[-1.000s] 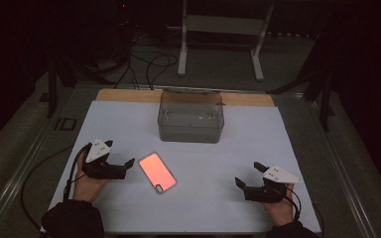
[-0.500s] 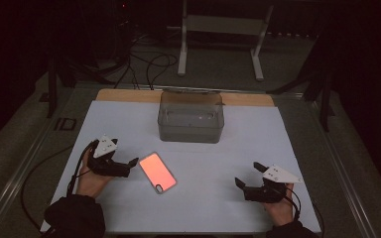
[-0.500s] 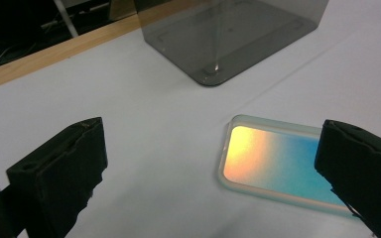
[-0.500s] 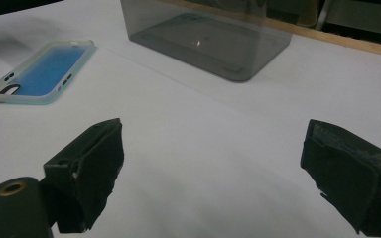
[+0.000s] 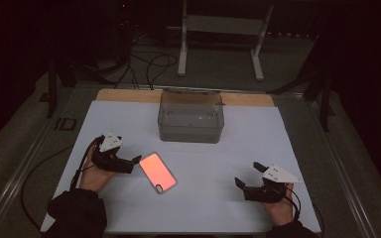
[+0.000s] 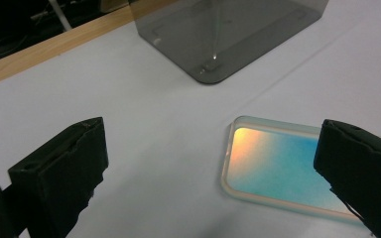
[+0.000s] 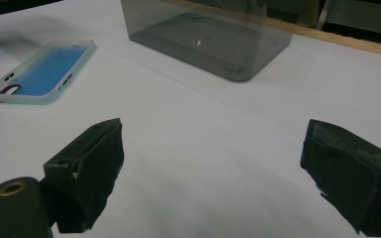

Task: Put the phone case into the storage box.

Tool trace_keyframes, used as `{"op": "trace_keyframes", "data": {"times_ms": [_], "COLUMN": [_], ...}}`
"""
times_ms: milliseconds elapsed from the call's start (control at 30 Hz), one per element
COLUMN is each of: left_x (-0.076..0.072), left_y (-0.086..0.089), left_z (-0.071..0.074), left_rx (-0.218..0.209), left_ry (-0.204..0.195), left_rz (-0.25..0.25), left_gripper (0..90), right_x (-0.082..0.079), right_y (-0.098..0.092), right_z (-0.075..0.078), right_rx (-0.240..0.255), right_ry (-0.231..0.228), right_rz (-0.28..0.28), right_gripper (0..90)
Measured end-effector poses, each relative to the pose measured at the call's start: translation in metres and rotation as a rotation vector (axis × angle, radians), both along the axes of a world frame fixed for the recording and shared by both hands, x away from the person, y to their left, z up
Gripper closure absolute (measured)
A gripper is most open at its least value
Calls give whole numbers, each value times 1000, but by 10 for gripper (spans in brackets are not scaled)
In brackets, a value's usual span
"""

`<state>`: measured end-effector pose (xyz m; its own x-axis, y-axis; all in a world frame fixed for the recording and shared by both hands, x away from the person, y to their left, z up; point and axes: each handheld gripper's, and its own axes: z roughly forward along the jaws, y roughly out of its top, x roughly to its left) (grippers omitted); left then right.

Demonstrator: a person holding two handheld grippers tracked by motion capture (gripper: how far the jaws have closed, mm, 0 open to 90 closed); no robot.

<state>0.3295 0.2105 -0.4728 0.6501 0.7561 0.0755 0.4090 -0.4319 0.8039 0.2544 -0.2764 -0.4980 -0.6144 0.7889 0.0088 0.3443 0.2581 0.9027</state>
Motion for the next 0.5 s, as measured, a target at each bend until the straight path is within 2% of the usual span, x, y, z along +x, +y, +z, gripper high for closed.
{"op": "trace_keyframes", "data": {"times_ms": [200, 500], "left_x": [4, 13], "left_y": [-2, -4], "left_z": [0, -4], "left_rx": [3, 16], "left_ry": [8, 50], "left_rz": [-1, 3], "left_gripper": [13, 19], "right_x": [0, 0], "right_y": [0, 0], "right_z": [0, 0], "right_rx": [-2, -2], "right_ry": [-1, 0], "right_rz": [1, 2], "right_gripper": [97, 98]}}
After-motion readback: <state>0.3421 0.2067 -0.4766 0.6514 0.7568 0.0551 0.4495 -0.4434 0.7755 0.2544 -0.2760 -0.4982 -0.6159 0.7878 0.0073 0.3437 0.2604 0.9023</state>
